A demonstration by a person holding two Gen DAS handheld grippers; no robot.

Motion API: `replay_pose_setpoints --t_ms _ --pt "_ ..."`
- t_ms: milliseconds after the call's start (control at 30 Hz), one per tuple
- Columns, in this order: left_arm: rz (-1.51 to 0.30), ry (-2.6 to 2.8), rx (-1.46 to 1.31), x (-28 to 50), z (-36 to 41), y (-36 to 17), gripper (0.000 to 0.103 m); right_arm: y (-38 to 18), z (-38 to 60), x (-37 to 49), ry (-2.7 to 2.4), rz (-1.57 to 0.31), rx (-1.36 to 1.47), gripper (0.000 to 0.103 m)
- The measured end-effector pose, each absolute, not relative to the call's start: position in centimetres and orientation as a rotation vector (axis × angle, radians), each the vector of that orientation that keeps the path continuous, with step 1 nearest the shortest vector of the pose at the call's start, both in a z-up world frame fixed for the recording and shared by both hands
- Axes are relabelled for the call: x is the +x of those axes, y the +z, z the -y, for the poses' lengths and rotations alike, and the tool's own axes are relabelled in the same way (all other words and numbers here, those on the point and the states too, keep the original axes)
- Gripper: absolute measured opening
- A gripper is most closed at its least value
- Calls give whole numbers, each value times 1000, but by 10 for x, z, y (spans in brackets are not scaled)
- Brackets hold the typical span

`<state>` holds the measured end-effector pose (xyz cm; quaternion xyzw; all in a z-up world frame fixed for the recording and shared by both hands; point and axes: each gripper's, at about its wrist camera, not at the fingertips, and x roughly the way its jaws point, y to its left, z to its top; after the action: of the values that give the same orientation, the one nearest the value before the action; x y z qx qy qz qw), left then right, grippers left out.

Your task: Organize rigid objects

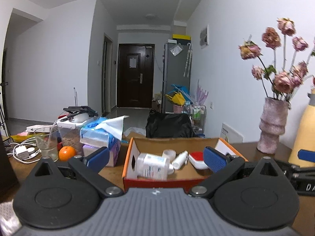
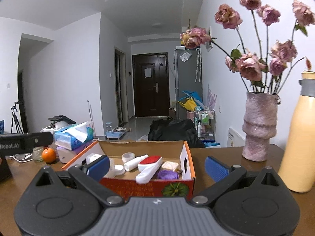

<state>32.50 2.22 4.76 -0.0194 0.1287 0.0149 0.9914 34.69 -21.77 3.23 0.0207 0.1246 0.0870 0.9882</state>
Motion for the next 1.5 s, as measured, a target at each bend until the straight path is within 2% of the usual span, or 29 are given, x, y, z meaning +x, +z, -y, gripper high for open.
replay_pose_setpoints --t_ms 600,1500 --pt "-374 1 -19 177 -17 16 103 10 220 201 189 -340 51 103" --pt "-369 -8 -15 155 -10 18 103 12 229 169 172 -338 54 103"
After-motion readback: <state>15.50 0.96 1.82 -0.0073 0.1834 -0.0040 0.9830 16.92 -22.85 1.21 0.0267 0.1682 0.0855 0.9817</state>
